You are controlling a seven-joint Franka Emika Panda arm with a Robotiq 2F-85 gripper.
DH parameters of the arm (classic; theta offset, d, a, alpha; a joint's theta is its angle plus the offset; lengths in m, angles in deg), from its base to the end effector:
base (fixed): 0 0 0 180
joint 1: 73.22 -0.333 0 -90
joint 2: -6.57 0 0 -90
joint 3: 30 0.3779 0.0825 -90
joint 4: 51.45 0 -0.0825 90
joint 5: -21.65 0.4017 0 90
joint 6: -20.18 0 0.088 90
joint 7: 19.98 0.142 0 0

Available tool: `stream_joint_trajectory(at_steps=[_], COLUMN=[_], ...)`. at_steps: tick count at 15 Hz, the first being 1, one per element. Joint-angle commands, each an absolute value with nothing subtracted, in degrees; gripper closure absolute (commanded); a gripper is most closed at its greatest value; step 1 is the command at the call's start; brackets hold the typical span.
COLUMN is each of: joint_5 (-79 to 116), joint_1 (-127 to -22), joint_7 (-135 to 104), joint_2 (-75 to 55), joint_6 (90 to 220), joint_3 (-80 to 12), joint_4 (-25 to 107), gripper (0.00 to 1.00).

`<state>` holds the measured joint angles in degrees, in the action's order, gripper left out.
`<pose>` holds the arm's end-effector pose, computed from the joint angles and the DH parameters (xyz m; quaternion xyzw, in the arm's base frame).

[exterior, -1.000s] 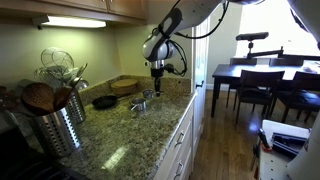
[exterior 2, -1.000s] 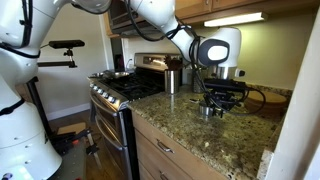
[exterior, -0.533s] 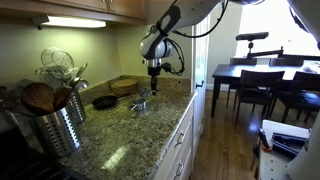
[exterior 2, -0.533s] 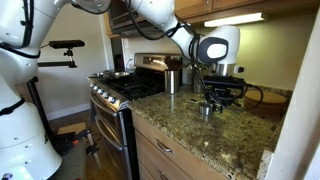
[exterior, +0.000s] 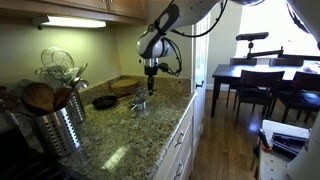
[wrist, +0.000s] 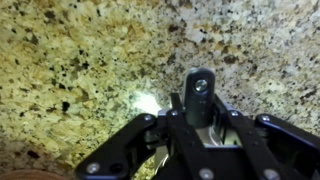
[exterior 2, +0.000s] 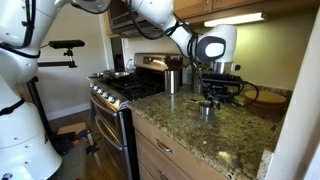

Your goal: Put the measuring cups one inside the other

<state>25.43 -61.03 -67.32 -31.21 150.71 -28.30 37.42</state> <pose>0.7529 -0.1397 0.2721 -0.9549 -0.2928 -0.0464 0.0140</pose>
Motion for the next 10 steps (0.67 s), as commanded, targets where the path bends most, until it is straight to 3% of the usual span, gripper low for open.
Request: stream_joint_trajectory(at_steps=[1,10], joint_5=[26.06,26.0], joint_1=[-60.32,-60.73], joint_7=[-67.33,-68.37], joint_2=[-29.0,-29.59], joint_6=[150.61,148.98], joint_3=[-26.93,-25.07], joint_4=[39.14,39.18], gripper=[0.87,0.87])
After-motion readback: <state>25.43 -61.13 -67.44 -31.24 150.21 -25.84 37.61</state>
